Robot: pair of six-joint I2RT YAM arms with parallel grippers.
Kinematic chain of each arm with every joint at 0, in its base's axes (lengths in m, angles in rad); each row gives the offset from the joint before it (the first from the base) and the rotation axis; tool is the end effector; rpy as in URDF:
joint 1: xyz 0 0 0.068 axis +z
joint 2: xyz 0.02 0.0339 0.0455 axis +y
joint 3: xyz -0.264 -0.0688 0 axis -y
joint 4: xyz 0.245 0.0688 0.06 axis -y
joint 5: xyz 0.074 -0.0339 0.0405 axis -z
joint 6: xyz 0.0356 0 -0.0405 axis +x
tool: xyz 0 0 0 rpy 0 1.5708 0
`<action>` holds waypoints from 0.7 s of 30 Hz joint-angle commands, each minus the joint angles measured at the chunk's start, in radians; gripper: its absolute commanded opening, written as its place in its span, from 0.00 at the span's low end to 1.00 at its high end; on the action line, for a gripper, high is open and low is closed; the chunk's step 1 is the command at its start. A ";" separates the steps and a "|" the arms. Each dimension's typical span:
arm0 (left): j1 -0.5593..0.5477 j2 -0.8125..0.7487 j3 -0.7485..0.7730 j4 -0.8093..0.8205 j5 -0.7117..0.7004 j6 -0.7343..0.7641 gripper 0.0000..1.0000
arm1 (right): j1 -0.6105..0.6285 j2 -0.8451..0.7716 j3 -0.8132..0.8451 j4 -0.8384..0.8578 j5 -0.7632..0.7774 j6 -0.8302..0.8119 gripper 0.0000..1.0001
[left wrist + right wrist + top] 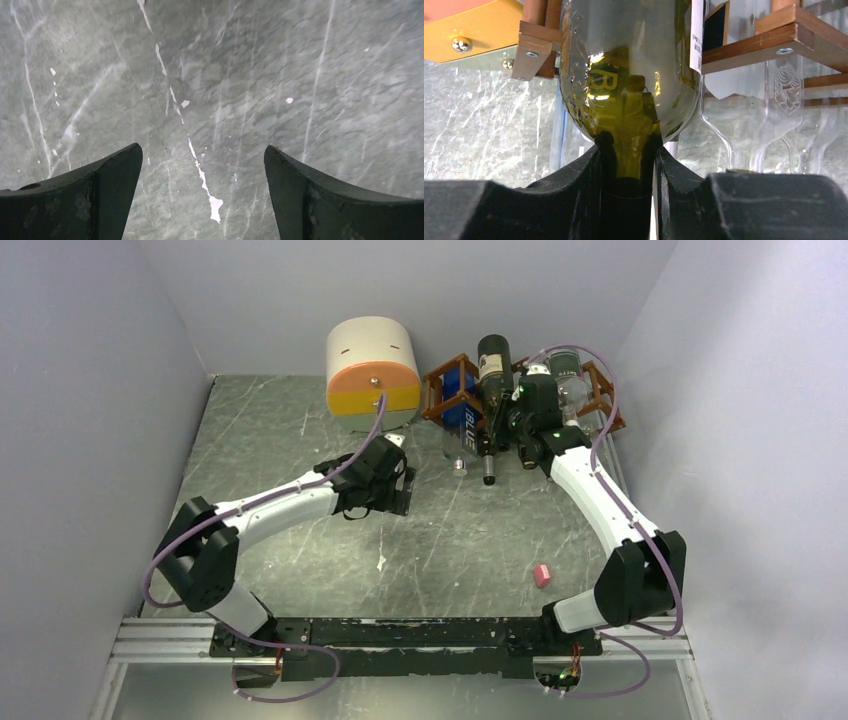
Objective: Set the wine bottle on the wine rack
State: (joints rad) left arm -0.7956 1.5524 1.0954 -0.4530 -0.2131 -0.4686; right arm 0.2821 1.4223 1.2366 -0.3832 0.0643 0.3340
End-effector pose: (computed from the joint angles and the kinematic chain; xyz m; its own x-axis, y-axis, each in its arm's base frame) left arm 0.2351 -0.2292 0.2373 -0.7673 0.1523 -0.6230 0.2923 0.9477 -0.1282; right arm 0.3129 0.0883 0.3293 -0.5628 0.1775 -0.8073 -0.0437 0.9689 0.2435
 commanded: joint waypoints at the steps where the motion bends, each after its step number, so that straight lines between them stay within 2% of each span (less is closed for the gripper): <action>1: -0.001 -0.002 0.035 -0.052 0.020 -0.004 0.95 | -0.006 0.001 0.011 0.208 -0.001 -0.018 0.00; 5: -0.001 -0.058 -0.005 0.008 0.030 0.009 0.95 | -0.006 0.007 -0.006 0.208 0.012 -0.015 0.00; 18: -0.001 -0.245 -0.082 0.094 -0.012 0.018 0.95 | -0.006 0.031 -0.016 0.129 0.040 -0.016 0.66; 21: -0.002 -0.285 -0.090 0.100 -0.022 0.023 0.95 | -0.006 0.017 -0.013 0.114 0.039 -0.023 0.75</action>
State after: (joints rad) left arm -0.7956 1.3228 1.0168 -0.3943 -0.2085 -0.4595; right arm 0.2813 1.4574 1.2079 -0.2897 0.0853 0.3260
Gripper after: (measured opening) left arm 0.947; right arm 0.706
